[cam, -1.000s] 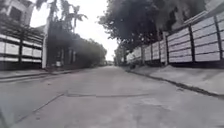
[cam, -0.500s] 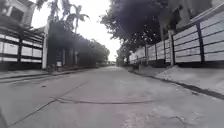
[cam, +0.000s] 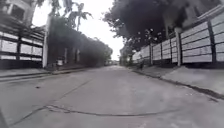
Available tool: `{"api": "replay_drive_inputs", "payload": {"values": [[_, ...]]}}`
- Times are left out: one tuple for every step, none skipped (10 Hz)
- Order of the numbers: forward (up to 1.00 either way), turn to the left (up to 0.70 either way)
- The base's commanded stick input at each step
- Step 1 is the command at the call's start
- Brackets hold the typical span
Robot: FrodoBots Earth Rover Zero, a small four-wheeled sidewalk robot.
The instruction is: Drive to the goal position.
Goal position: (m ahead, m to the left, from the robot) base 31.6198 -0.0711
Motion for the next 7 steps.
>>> {"api": "replay_drive_inputs", "payload": {"values": [[0.85, 0.0], [0.85, 0.0], [0.85, 0.0], [0.85, -0.34], [0.85, -0.34], [0.85, -0.34], [0.85, -0.34]]}}
